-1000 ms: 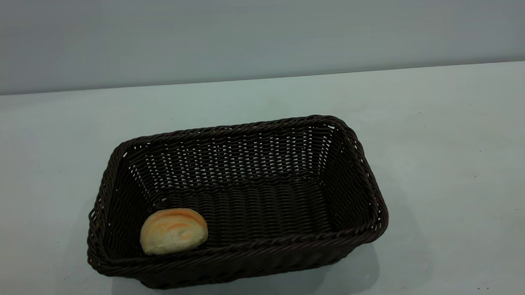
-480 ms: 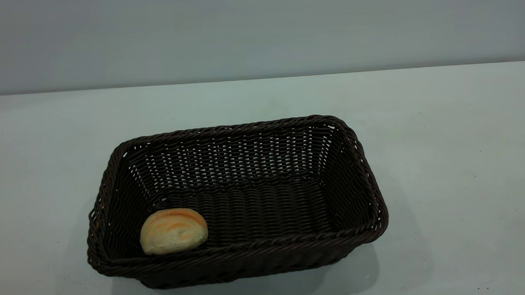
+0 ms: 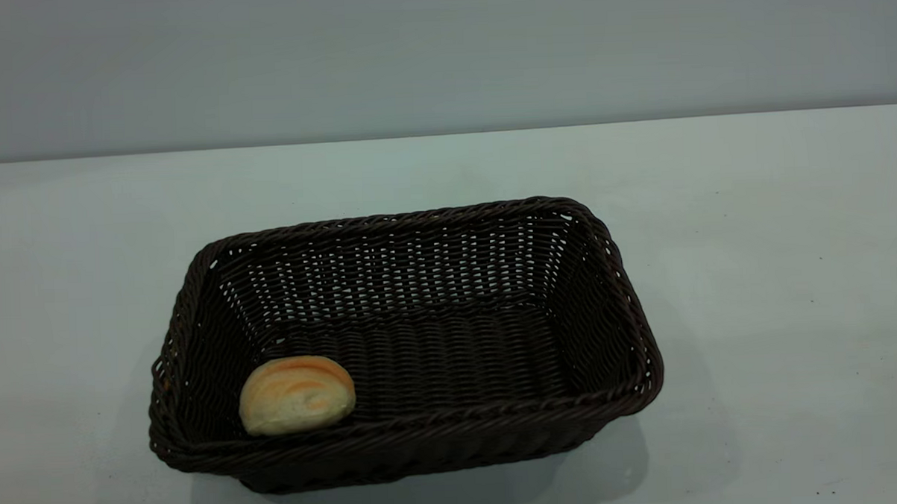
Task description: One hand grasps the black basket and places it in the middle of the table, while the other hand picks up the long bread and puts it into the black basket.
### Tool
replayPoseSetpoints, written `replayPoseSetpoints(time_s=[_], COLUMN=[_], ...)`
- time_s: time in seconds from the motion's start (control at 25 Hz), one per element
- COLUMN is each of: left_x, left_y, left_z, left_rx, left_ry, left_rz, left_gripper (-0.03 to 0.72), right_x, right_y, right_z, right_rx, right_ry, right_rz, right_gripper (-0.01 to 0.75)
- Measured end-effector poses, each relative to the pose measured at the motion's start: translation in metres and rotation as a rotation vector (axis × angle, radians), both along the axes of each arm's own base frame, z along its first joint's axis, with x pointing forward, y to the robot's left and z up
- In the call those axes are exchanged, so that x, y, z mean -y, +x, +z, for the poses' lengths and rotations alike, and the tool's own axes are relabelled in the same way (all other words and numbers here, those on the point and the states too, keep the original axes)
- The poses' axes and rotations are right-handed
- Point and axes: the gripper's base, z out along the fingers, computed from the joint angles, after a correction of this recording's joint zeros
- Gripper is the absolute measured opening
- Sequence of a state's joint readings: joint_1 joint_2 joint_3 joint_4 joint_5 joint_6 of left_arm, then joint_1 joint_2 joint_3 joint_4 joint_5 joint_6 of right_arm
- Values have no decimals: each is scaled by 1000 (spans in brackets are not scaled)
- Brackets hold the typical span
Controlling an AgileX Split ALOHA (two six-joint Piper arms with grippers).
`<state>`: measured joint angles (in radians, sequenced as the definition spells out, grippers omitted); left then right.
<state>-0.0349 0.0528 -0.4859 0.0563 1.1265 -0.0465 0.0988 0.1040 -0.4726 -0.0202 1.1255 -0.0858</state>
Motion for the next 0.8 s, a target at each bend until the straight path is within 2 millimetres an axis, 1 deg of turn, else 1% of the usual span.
replayPoseSetpoints(time_s=[0.2, 0.4, 0.8], left_x=[0, 0, 0], left_y=[-3, -4, -10], left_z=[0, 0, -1], left_rx=[20, 23, 71], left_ry=[-1, -1, -2], left_rz=[12, 12, 12], left_gripper=[431, 431, 431], right_x=[1, 1, 1], right_y=[-11, -17, -17], right_z=[0, 0, 0], right_rx=[75, 111, 114], right_ry=[6, 9, 9], right_rz=[-51, -53, -55], right_gripper=[478, 478, 478])
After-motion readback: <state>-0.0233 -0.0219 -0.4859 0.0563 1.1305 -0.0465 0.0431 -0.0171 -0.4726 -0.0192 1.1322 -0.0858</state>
